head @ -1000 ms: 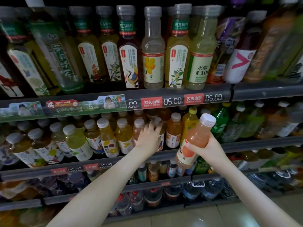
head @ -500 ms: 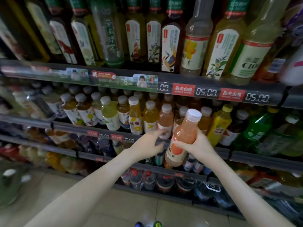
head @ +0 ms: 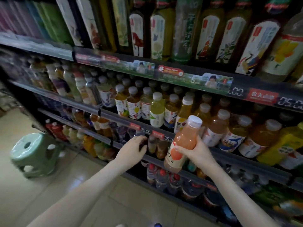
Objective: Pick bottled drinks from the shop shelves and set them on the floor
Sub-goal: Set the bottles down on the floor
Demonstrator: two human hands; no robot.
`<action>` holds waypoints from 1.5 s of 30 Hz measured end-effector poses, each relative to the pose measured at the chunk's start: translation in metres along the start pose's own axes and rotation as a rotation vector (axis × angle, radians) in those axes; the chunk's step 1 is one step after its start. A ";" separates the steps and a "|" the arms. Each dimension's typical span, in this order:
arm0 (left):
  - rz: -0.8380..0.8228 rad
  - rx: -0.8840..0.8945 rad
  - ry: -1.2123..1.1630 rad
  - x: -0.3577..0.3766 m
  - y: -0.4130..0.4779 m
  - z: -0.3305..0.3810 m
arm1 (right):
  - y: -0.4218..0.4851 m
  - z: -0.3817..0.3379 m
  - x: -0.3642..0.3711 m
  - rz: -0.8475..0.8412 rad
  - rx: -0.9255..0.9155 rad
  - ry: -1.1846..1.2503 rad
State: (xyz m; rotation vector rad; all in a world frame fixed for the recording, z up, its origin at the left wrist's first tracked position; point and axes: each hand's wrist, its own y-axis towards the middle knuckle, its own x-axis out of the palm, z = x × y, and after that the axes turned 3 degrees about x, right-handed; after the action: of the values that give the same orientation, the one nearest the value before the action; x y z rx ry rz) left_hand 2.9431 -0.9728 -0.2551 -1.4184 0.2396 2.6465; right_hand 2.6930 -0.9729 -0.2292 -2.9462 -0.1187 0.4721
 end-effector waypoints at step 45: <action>-0.023 0.293 0.227 -0.152 0.214 -0.150 | 0.094 -0.118 0.169 0.407 -0.023 -0.042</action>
State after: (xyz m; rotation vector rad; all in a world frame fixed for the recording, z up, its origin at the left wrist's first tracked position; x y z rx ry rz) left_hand 3.1084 -1.2186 -0.1933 -1.6017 0.6022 2.3094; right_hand 2.8948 -1.0644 -0.1856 -2.9829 0.4813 0.5845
